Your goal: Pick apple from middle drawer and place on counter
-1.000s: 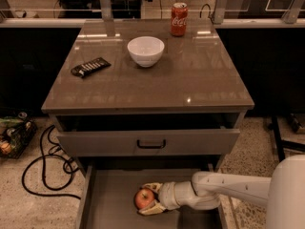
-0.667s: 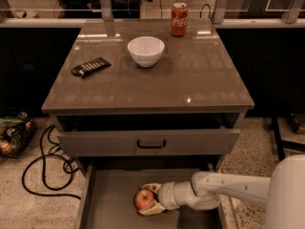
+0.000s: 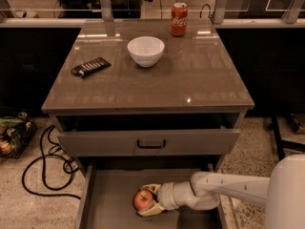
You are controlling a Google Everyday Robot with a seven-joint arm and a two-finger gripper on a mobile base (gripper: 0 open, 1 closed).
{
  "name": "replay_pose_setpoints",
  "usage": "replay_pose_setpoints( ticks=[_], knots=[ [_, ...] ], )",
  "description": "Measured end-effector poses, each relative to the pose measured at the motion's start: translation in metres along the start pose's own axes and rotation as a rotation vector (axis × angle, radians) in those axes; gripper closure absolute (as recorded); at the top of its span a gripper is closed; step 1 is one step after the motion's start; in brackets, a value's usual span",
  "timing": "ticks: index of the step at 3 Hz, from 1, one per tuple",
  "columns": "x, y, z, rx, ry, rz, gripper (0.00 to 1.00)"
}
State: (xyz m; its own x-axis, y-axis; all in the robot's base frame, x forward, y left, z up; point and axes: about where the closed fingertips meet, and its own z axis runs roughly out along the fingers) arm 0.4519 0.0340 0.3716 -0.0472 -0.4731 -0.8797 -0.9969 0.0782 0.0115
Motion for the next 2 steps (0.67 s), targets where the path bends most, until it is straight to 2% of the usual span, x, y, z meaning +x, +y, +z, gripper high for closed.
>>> replay_pose_setpoints(
  ticks=[1, 2],
  knots=[
    [0.000, 0.000, 0.000, 0.000, 0.000, 0.000, 1.00],
    [-0.021, -0.003, -0.016, -0.007, -0.019, 0.007, 1.00]
  ],
)
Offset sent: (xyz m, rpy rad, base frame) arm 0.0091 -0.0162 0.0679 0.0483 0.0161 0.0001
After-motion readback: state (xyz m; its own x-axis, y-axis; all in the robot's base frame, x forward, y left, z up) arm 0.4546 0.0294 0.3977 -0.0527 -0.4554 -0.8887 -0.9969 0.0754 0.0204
